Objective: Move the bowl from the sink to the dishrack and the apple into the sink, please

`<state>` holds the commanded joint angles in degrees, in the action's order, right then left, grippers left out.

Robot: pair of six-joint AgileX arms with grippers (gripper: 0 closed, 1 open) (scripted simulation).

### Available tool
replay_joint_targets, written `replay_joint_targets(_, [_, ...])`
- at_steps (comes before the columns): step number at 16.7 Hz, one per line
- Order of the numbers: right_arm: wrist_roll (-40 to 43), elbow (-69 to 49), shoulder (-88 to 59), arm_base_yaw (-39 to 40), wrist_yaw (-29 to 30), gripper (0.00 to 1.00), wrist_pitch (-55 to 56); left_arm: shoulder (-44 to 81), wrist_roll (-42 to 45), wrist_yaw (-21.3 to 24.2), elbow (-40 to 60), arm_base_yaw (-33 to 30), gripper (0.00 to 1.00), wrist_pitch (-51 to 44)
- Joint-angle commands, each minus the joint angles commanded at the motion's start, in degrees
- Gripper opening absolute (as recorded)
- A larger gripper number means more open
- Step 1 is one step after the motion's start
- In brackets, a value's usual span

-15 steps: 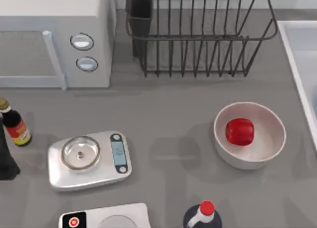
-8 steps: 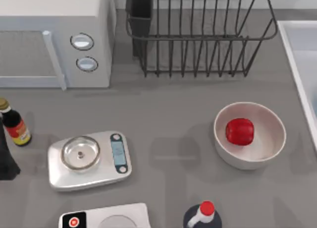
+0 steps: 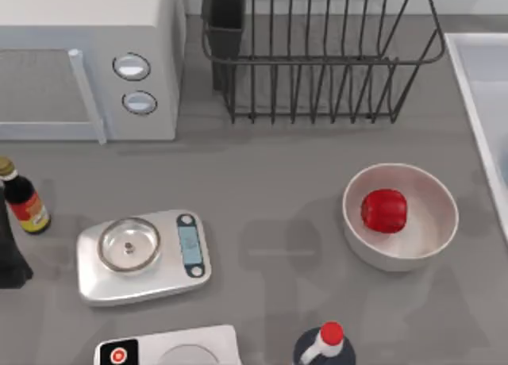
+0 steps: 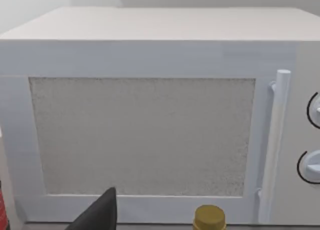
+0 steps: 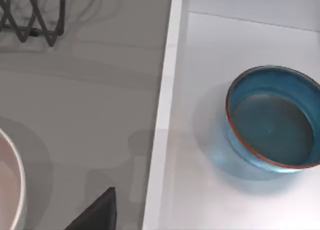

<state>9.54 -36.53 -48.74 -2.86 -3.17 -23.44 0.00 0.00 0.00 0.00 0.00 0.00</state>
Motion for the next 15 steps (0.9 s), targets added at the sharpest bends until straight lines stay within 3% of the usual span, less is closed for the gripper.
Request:
replay_joint_targets(9, [6.68, -43.25, -56.76, -7.78, -1.8, 1.0, -33.0, 0.0, 0.0, 0.0, 0.0, 0.0, 1.0, 0.0])
replay_joint_targets(15, [9.49, -72.89, -83.95, -13.66, -0.57, 1.0, -45.77, 0.0, 0.0, 0.0, 0.0, 0.0, 1.0, 0.0])
